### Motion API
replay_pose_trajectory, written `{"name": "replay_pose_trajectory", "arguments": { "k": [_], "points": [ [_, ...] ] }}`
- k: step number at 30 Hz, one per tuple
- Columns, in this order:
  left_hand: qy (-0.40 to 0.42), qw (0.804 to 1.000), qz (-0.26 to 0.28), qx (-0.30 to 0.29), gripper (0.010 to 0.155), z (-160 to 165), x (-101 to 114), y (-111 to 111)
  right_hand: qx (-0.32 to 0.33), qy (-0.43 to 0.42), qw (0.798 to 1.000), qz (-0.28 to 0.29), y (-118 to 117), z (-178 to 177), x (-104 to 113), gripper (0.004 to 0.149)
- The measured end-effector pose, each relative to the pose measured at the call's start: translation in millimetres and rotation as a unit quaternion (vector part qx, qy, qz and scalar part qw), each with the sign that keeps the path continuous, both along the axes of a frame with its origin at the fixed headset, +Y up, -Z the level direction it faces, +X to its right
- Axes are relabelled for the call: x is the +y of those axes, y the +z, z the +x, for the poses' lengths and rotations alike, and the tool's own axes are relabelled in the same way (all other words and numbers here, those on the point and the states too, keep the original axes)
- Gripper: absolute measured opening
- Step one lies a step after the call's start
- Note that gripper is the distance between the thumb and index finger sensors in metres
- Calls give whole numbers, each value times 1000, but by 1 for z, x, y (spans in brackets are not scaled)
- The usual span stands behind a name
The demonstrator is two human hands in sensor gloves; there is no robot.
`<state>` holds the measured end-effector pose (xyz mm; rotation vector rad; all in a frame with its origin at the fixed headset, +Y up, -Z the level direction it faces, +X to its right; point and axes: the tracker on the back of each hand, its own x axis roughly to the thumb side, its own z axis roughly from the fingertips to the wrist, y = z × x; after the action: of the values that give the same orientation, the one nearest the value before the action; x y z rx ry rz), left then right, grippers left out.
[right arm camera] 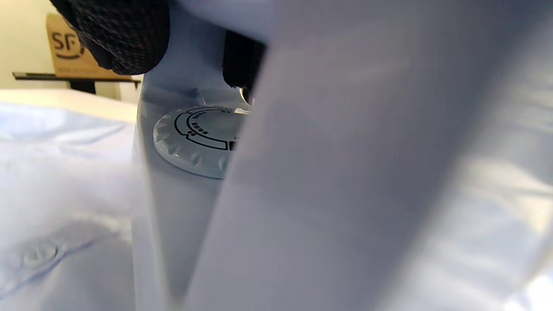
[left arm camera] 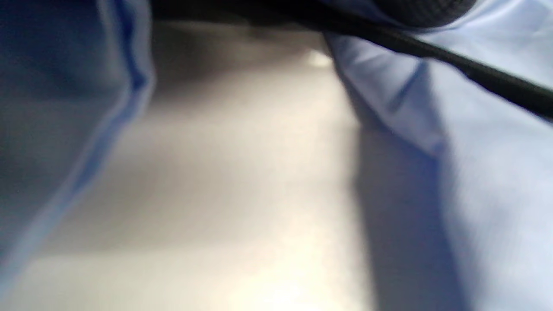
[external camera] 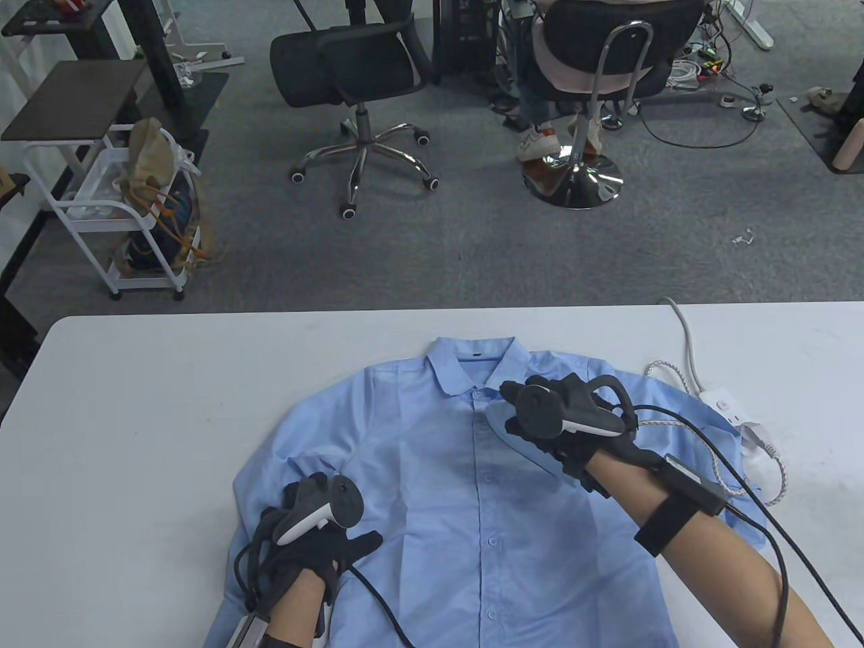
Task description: Iron long-sleeve shirt with electric iron on table
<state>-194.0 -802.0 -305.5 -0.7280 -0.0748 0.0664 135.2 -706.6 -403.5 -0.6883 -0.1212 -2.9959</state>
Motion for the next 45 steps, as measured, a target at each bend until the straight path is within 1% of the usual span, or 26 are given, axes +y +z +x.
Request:
{"name": "replay_pose_trajectory", "arguments": {
  "k": [3,4,6,8,9,11,16,19,22,26,31,33,35,38,39,40,43,45],
  "points": [
    [0,1000,0,0,99,0,0,0,-12,12,1000,-27,-6,-4,-20,63],
    [0,1000,0,0,99,0,0,0,-16,36,999,-22,-7,-6,-24,63],
    [1,1000,0,0,99,0,0,0,-29,49,998,-6,-11,-8,-26,64],
    [1,1000,-1,0,100,0,0,0,-51,74,996,-18,-16,-9,-30,63],
    [1,1000,-1,0,100,0,0,0,-56,90,994,-18,-19,-9,-32,63],
    [0,1000,-1,1,100,0,0,0,-71,95,993,-9,-24,-6,-33,62],
    [0,1000,-1,1,100,0,0,0,-110,101,989,-11,-39,15,-33,62],
    [0,1000,-1,1,100,0,0,0,-150,115,982,-13,-49,36,-34,63],
    [-1,1000,-2,1,100,0,0,0,-203,116,972,-22,-59,64,-34,63],
    [-1,1000,-2,-2,97,1,0,-1,-239,112,964,-33,-66,87,-34,64],
    [-2,1000,-3,-2,97,1,0,-1,-245,125,961,-27,-68,85,-34,64],
    [0,1000,-4,-2,98,1,0,-1,-245,138,960,-13,-70,88,-36,64],
    [0,1000,-5,-4,99,1,0,-1,-249,158,955,10,-75,98,-38,64],
    [-2,1000,-17,-9,101,2,1,0,-248,152,957,10,-81,112,-39,64],
    [-4,1000,-21,-12,103,3,3,1,-251,152,956,9,-82,113,-39,64],
    [-7,1000,-26,-17,107,4,5,2,-252,154,955,9,-82,113,-40,64],
    [-26,999,-23,-32,109,9,12,6,-253,168,953,17,-81,109,-41,64],
    [-39,998,-21,-37,109,11,11,8,-253,168,953,21,-80,110,-41,64]
  ]
}}
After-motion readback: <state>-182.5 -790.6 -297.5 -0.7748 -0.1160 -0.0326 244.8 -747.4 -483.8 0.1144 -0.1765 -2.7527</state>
